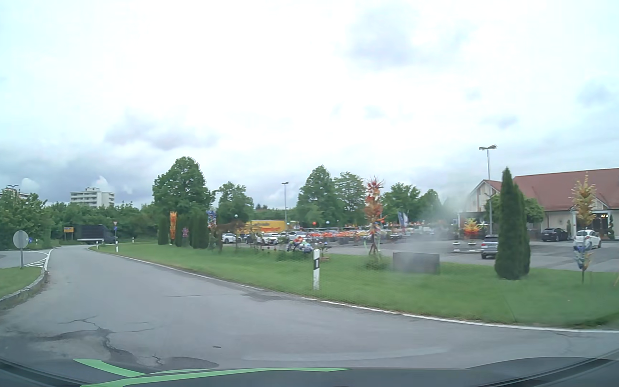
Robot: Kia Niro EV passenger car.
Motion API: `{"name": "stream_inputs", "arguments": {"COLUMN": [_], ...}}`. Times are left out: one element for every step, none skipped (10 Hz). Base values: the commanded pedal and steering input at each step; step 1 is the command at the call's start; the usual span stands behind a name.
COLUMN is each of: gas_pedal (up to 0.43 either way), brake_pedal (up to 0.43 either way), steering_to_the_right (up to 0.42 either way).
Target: Follow the waypoints while adhering to traffic rules and regulations
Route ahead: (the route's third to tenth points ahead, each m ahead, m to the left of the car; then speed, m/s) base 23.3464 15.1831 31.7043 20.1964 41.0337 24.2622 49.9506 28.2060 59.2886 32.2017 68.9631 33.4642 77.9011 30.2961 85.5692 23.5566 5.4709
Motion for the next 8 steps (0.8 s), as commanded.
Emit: {"name": "stream_inputs", "arguments": {"gas_pedal": [0.331,0.331,0.331,0.331,0.331,0.378,0.378,0.378], "brake_pedal": [0.000,0.000,0.000,0.000,0.000,0.000,0.000,0.000], "steering_to_the_right": [-0.341,-0.318,-0.294,-0.273,-0.263,-0.256,-0.250,-0.240]}}
